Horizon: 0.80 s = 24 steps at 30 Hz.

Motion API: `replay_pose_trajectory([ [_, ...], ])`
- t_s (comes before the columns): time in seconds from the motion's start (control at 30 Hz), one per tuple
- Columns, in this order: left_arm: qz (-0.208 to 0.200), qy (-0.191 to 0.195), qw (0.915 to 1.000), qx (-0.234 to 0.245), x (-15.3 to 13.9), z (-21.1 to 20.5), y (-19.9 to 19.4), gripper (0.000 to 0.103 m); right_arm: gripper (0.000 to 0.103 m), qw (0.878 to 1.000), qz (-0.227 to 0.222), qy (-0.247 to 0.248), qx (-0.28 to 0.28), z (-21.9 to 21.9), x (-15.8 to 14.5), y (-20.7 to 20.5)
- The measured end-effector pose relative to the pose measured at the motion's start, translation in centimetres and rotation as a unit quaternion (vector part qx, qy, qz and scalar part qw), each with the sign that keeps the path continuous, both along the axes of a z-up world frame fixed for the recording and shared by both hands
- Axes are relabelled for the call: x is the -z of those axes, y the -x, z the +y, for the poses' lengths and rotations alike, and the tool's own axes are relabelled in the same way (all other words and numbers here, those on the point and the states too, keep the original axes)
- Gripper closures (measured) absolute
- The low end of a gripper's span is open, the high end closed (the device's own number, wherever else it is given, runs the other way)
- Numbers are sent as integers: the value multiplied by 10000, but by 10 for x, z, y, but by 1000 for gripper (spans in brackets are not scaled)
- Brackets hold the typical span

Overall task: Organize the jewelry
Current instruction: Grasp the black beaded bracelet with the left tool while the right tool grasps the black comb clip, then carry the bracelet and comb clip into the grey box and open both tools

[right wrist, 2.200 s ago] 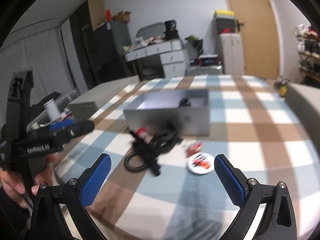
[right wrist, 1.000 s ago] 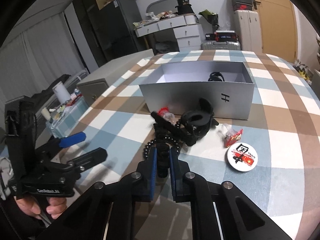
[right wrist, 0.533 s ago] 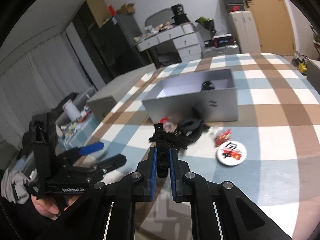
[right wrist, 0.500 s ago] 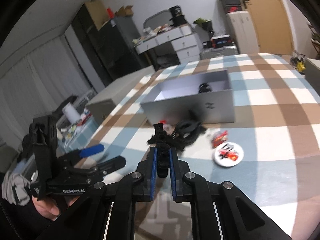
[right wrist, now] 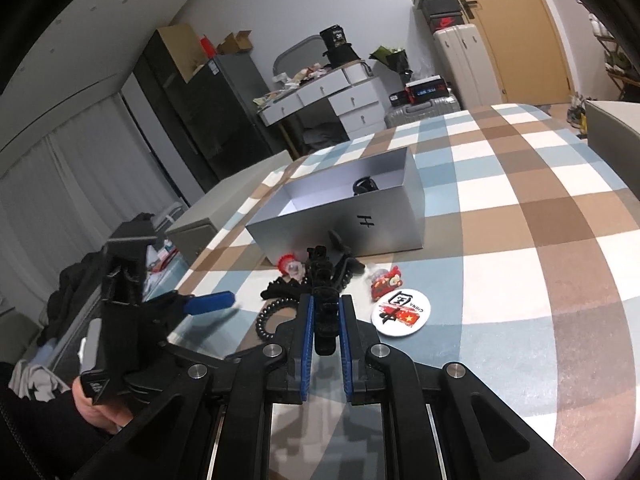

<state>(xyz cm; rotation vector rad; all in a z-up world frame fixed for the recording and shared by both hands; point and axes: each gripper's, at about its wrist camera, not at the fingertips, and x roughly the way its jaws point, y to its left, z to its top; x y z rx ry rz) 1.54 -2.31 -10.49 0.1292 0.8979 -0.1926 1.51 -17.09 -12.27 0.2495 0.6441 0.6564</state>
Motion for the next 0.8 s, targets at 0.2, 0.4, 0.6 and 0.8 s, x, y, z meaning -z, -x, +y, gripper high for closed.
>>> replay_pose_trajectory([
  [0.2,147,224,9996,-32,-2,3,-6,12,92,9999,128,-67,-8,-6,5,-5],
  [0.4,193,143,9997,83,0,-4,-5,38,92,9999,48,-97,-71,-8,5,0],
  [0.6,278,100,9994,206,-4,-5,-7,64,92,9998,10,-163,-100,-9,6,2],
  [0.8,401,72,9990,189,-6,-3,-1,69,92,9998,17,-173,-111,-9,6,2],
])
